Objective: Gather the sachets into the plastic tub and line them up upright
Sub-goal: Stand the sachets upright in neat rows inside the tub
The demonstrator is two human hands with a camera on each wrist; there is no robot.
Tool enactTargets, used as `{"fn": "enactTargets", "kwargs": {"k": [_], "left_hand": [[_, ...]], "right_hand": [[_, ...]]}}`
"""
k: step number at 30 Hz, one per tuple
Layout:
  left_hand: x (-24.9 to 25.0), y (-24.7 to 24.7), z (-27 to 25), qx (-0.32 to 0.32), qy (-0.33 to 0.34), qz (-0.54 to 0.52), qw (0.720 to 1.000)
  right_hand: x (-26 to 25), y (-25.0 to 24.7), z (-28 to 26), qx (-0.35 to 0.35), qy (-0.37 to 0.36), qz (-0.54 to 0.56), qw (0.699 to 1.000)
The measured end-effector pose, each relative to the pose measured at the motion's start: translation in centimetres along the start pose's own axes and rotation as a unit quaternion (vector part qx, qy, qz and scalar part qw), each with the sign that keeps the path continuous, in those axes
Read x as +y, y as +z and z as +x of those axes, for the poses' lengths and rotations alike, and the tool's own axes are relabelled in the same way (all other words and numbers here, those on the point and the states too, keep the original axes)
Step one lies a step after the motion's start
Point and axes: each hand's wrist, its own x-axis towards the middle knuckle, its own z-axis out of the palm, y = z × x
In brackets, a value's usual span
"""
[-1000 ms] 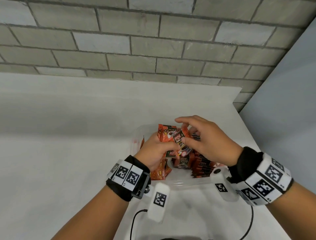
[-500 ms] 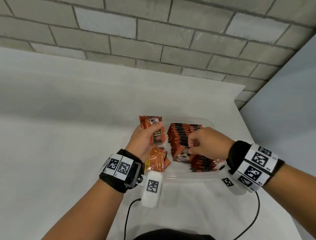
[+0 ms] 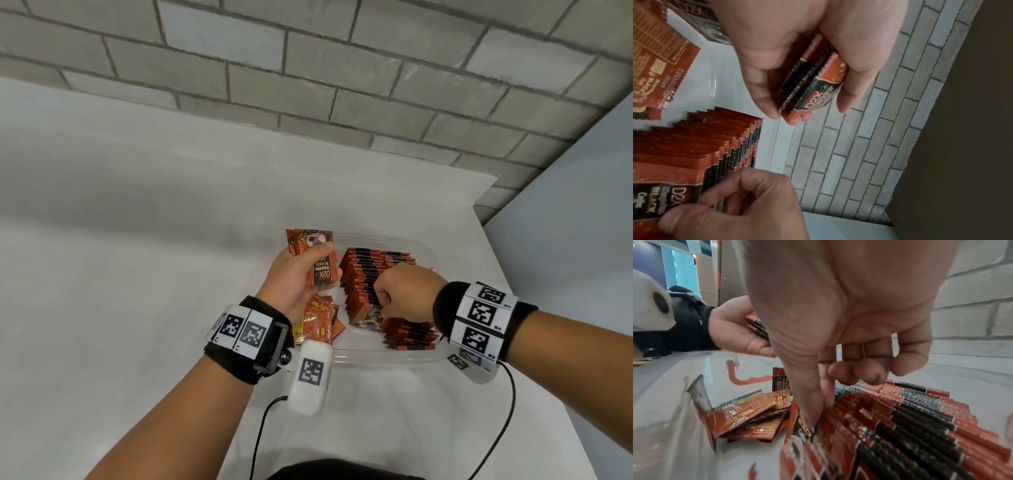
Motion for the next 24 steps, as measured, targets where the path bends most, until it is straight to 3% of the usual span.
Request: {"fn": "enactTargets", "kwargs": {"k": [18, 22, 24], "left_hand": [[0.0, 0.3, -0.4, -0.019, -0.025, -0.028, 0.999], [0.2, 0.2, -0.5, -0.039, -0.049, -0.053, 0.997], [0.3, 0.2, -0.6, -0.053, -0.048, -0.055, 0.996]], "right_hand": [[0.2, -0.3, -0.2, 0.030, 0.000, 0.017, 0.999], [0.5, -1.7, -1.4, 0.081, -0.003, 0.148, 0.986], [0.3, -2.4, -2.2, 0.164, -0.014, 0.289, 0.943]]}}
